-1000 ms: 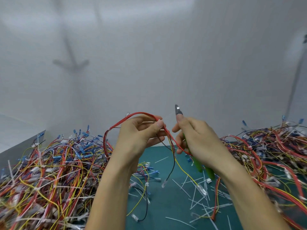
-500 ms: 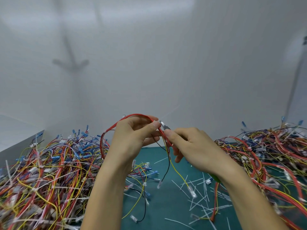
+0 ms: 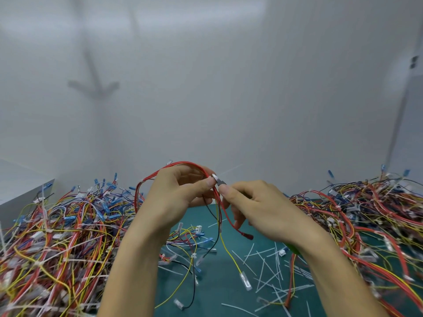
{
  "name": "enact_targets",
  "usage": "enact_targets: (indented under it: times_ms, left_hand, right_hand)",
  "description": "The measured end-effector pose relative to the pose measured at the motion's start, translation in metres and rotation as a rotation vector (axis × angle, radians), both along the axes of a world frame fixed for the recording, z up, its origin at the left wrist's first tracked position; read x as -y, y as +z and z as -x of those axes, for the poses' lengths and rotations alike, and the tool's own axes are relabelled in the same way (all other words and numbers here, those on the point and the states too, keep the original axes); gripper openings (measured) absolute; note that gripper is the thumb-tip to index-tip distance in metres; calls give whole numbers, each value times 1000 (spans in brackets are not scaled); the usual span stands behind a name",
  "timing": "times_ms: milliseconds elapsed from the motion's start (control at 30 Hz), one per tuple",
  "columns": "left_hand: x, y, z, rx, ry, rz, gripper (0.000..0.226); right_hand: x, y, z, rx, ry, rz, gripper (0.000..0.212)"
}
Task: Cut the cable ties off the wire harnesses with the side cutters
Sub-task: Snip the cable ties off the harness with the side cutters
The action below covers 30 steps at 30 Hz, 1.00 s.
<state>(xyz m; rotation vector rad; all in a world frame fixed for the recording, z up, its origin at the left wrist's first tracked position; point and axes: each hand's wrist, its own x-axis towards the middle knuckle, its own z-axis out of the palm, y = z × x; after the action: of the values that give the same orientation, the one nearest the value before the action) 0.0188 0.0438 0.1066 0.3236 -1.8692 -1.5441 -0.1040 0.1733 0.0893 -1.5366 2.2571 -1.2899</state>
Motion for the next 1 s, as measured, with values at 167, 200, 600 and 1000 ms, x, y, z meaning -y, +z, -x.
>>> enact_targets:
  times_ms: [167, 200, 600, 1000]
  left_hand:
    - [1, 1, -2, 16, -9, 30, 8]
    - [1, 1, -3, 17, -8, 34, 9]
    - [3, 2, -4, 31, -2, 87, 14]
    - [3, 2, -3, -41, -14, -20, 11]
  right_hand:
    - [-1, -1, -1, 7, 2, 2, 51]
    - [-1, -1, -1, -4, -2, 3, 51]
    - [0, 0, -3, 2, -6, 21, 51]
    - [4, -1, -7, 228, 100, 53, 53]
